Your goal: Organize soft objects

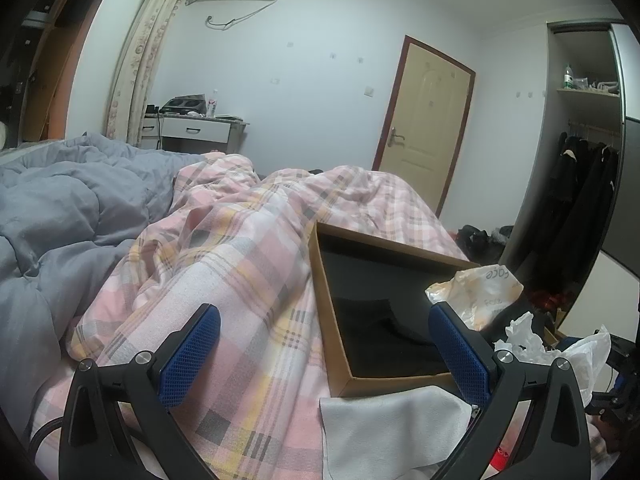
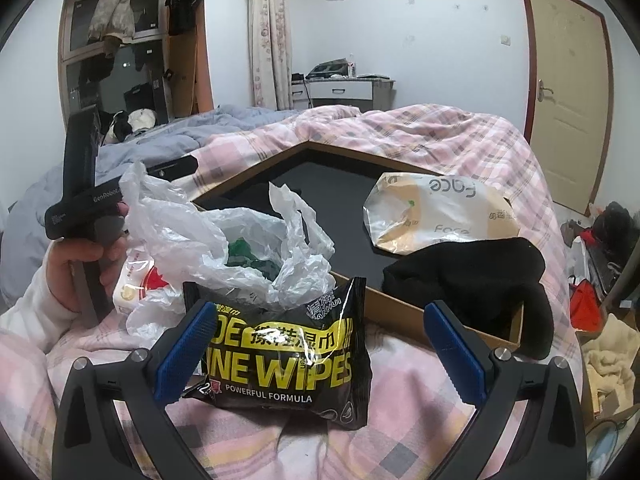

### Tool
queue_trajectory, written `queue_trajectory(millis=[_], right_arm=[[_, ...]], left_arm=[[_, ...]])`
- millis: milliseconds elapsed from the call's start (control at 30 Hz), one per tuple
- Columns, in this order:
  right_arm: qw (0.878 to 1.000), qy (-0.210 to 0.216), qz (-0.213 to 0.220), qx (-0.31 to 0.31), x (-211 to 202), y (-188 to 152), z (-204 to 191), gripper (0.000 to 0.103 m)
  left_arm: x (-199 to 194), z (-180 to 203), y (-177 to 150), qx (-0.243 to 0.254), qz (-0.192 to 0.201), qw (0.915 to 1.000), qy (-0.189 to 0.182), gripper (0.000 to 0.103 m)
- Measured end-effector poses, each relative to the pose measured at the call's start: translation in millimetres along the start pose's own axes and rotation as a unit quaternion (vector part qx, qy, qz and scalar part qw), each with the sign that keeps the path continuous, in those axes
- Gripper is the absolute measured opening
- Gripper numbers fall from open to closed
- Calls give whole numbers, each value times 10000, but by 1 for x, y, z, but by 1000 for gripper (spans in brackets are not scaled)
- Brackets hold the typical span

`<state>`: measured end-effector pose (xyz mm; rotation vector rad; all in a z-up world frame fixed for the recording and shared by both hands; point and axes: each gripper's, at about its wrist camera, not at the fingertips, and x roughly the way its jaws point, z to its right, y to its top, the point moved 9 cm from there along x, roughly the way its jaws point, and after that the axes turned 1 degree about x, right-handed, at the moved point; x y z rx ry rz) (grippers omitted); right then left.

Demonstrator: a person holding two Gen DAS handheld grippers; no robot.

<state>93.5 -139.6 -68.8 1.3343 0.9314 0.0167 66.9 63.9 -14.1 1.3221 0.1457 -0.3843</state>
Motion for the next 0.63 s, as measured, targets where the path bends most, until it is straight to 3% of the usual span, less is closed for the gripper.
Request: queue_trajectory(millis=[633], right_arm=[[9999, 64, -99, 114, 1, -3, 5, 102]], left_arm=[[-7, -9, 1, 41, -14, 10000, 2, 103]])
